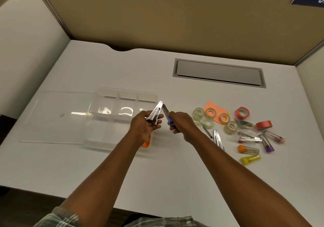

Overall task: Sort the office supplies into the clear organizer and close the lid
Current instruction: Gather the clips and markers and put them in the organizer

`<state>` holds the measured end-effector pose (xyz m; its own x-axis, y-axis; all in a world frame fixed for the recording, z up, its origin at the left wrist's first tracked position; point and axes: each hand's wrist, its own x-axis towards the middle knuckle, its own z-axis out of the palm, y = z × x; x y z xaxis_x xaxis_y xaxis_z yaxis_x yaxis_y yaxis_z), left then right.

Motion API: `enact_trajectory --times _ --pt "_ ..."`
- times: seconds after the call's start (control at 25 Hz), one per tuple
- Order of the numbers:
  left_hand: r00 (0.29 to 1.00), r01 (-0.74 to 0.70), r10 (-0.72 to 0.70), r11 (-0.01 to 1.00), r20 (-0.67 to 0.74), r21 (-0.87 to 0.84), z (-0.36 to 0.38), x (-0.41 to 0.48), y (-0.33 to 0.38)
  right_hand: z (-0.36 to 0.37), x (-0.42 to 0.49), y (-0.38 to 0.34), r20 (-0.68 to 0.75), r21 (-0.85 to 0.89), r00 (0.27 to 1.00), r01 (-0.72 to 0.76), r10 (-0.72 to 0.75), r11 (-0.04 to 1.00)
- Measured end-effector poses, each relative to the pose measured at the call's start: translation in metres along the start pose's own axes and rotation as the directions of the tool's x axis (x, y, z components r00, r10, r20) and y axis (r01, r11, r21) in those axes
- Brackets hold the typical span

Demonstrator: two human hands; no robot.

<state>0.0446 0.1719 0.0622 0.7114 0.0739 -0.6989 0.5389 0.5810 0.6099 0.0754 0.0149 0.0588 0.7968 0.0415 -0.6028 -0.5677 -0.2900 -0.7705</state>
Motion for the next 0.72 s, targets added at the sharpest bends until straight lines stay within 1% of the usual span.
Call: enact_trajectory --times 0.08,0.16,0.28,0.36,0.44,0.56,0.72 --pt "0.999 -0.035 0.037 0.998 -0.034 0.05 -0.018 0.008 0.022 0.025 0.009 -0.01 -0.038 -0.055 0.998 0.053 -0.055 0.997" --pt "0.993 -0.077 0.091 0.98 -0.07 0.182 -0.031 0.02 0.042 0.046 0.018 -0.018 -0.099 -0.15 0.986 0.116 -0.131 0.982" --pt "0.987 -0.098 0.141 0.905 -0.075 0.415 -0.035 0.038 0.061 0.069 0.028 -0.027 -0.132 -0.422 0.951 0.2 -0.279 0.884" --pt "0.985 -0.094 0.155 0.853 -0.078 0.513 -0.034 0.049 0.065 0.081 0.035 -0.032 -0.127 -0.513 0.944 0.199 -0.303 0.835" --pt "0.982 -0.104 0.177 0.801 -0.068 0.589 -0.03 0.057 0.063 0.089 0.041 -0.036 -0.136 -0.544 0.95 0.164 -0.28 0.823" --pt "0.967 -0.137 0.249 0.705 -0.062 0.696 -0.027 0.066 0.057 0.097 0.048 -0.042 -0.168 -0.518 0.958 0.117 -0.234 0.847" --pt "0.934 -0.187 0.358 0.505 -0.007 0.842 -0.026 0.07 0.05 0.105 0.052 -0.045 -0.196 -0.495 0.958 0.089 -0.211 0.864"
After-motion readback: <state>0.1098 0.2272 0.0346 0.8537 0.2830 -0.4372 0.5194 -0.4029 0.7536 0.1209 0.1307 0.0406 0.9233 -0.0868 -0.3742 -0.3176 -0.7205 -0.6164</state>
